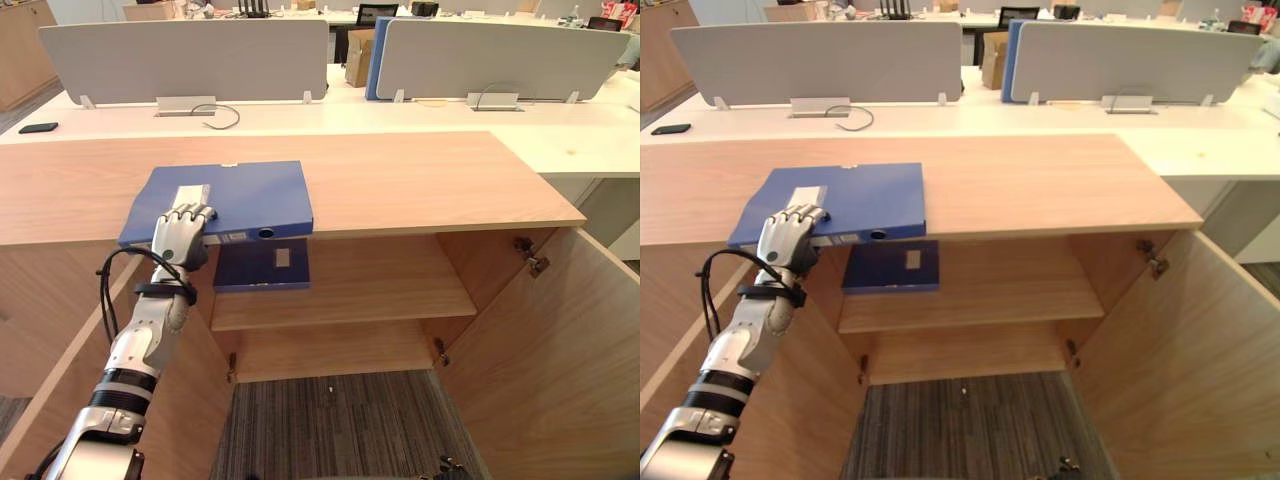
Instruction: Walk over to the cabinet, pick up the folder, carry it to the office cabinet, place the folder inside the office cabinet, then close the office cabinet door
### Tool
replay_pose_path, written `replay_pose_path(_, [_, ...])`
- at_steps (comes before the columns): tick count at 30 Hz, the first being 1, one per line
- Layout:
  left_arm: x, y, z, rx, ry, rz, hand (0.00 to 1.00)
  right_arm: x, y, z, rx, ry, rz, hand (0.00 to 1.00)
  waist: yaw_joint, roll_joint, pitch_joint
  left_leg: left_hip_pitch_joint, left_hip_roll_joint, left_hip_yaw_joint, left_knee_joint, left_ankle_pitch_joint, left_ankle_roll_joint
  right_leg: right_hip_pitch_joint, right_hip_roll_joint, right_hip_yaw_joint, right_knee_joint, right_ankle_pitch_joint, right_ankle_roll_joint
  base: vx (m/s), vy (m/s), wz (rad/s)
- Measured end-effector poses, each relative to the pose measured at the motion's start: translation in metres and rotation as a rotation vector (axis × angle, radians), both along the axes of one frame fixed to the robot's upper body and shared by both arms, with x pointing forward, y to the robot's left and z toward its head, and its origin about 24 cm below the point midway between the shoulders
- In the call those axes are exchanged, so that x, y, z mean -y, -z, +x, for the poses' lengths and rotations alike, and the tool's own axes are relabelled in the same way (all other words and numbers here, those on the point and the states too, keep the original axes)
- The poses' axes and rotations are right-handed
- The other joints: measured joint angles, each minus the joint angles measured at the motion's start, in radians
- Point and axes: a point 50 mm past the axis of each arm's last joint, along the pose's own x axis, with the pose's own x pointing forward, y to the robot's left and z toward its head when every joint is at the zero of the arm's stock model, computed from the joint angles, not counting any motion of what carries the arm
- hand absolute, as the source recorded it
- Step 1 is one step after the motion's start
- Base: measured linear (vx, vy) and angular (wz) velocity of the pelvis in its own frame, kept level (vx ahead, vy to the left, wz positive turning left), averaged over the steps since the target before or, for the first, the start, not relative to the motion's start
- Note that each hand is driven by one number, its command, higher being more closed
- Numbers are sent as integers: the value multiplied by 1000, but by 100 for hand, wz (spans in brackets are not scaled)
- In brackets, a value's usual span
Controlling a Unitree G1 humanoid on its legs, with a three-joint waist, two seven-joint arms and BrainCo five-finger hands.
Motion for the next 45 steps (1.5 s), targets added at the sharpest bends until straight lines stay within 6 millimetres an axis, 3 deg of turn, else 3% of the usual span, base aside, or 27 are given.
replay_pose_path(3, [14, 1, -10, 54, 8, -172, 100, 0, 0, -1, -4, 2, -1, 0, 0, -4, -3, 0, -2, 0, 0, -2, 0, -1, -3, 0, 2, -1, -2, 0, 0, 0])
replay_pose_path(6, [38, -3, -34, 150, 77, -391, 100, -1, 2, -6, -19, 9, -3, 0, 1, -3, -4, 0, -5, 0, 0, -4, -1, -1, -5, -1, 6, -5, -8, 1, 7, 1])
replay_pose_path(8, [52, -9, -48, 205, 158, -599, 100, -3, 3, -9, -31, 17, 0, 0, 4, -2, -6, 1, -5, -3, 0, -4, -2, -3, -5, -1, 16, -12, -19, -1, 13, 5])
replay_pose_path(10, [63, -10, -66, 245, 266, -914, 100, -5, 3, -10, -29, 38, 13, 0, 4, 1, -13, 3, -4, -4, -1, -5, -2, -4, -5, -2, 24, -15, -25, -3, 7, 2])
replay_pose_path(14, [58, 5, -80, 192, 380, -1405, 100, -12, 3, -6, 3, 87, 52, 0, 4, -1, -15, 9, 4, -2, -1, -5, -3, -4, 1, -1, 35, -18, -30, -12, 2, -2])
replay_pose_path(16, [57, 20, -92, 122, 420, -1644, 100, -19, -3, 13, 109, 118, 88, 0, 11, 1, -17, 7, 14, 22, -1, -3, -4, -28, 3, 37, 48, -14, -24, -63, 28, -31])
replay_pose_path(19, [61, 34, -101, 37, 441, -1798, 100, -34, -31, 52, 376, 184, 162, 0, 3, 1, -22, -19, 29, 28, 3, 12, -3, -62, 16, 50, 52, 8, -2, -74, 14, -15])
replay_pose_path(23, [70, 41, -108, -42, 461, -1876, 100, -37, -78, 92, 707, 252, 245, 0, -1, 8, -4, -35, 39, 28, 4, 25, 3, -82, 26, 50, 56, 29, 9, -95, 12, -3])
replay_pose_path(26, [69, 40, -113, -49, 478, -1883, 100, -32, -135, 119, 1024, 281, 324, 0, -1, 26, 22, -41, 41, 24, 0, 14, 5, -93, 27, 50, 62, 36, 16, -116, 41, -4])
replay_pose_path(29, [67, 30, -114, -29, 530, -1871, 100, -33, -193, 138, 1306, 227, 366, 0, -1, 42, 34, -54, 38, -13, 0, 15, 4, -106, 31, 46, 69, 38, 22, -122, 33, 3])
replay_pose_path(32, [67, 26, -114, -28, 566, -1859, 100, -41, -235, 156, 1484, 112, 398, 0, 2, 59, 40, -54, 42, -23, 0, 33, 8, -106, 36, 46, 62, 40, 26, -82, 7, -2])
replay_pose_path(35, [70, 26, -114, -63, 598, -1848, 100, -51, -264, 170, 1594, -25, 432, 0, 7, 62, 41, -56, 43, -24, 1, 48, 4, -106, 37, 49, 51, 49, 40, -20, 6, -3])
replay_pose_path(41, [76, 26, -108, -113, 642, -1855, 100, -54, -297, 189, 1692, -174, 387, 0, 18, 61, 43, -68, 34, -33, 5, 55, 11, -106, 33, 45, 42, 58, 52, 29, 8, 4])
replay_pose_path(45, [83, 37, -106, -173, 628, -1879, 100, -54, -302, 210, 1656, -279, 351, 0, 23, 64, 44, -68, 34, -38, 5, 58, 13, -104, 33, 42, 45, 58, 52, -15, 5, 2])
